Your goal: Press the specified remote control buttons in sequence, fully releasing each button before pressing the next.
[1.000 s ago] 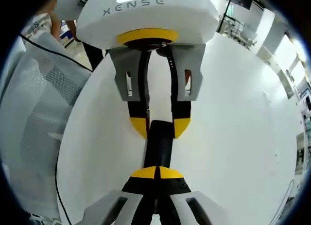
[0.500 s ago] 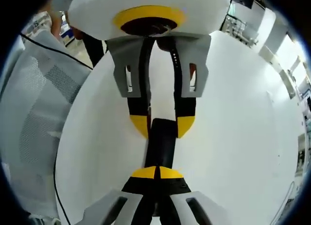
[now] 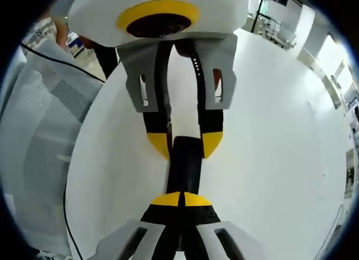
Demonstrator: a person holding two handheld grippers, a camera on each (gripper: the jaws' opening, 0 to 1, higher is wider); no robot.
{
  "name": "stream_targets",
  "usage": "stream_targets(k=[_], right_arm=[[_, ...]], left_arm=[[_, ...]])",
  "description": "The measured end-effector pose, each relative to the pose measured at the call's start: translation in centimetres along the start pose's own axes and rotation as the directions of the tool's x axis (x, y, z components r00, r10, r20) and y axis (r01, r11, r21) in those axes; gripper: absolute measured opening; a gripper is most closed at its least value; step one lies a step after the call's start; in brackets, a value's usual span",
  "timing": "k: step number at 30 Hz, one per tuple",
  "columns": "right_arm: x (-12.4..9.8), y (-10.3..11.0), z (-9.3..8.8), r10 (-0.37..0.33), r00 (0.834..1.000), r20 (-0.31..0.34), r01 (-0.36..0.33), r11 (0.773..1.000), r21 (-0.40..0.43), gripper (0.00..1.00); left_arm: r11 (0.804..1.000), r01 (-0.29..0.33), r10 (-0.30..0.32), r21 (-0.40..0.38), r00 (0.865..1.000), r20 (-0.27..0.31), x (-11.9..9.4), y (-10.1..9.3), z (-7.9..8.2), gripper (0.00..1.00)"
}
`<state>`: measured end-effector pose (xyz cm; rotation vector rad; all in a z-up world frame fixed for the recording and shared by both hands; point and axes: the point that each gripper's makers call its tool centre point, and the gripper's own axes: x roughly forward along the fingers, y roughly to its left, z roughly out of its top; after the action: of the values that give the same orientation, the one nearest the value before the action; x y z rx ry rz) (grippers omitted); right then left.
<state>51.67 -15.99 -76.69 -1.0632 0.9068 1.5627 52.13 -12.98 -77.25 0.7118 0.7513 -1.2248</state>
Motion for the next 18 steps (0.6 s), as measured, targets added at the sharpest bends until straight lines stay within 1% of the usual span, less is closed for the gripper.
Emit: stream_targets(k=[6, 10, 18], right_arm=[[-0.2, 0.2, 0.1, -0.008, 1.0, 0.008, 0.008, 1.0, -0.016, 0.0], [-0.5, 0.3, 0.0, -0.014, 1.0, 0.0, 0.014, 1.0, -0.027, 0.0], [-2.2, -0.6, 1.0, -0.041, 0.999, 0.021, 0.042, 0.999, -0.029, 0.0]], left_arm=[[1.0, -0.003, 0.003, 0.001, 1.0, -0.003, 0.0, 0.0, 0.0, 0.23], [1.0, -0.004, 0.004, 0.001, 1.0, -0.005, 0.0, 0.0, 0.0, 0.23], [1.0, -0.002, 0.002, 0.001, 1.0, -0.008, 0.0, 0.0, 0.0, 0.23]])
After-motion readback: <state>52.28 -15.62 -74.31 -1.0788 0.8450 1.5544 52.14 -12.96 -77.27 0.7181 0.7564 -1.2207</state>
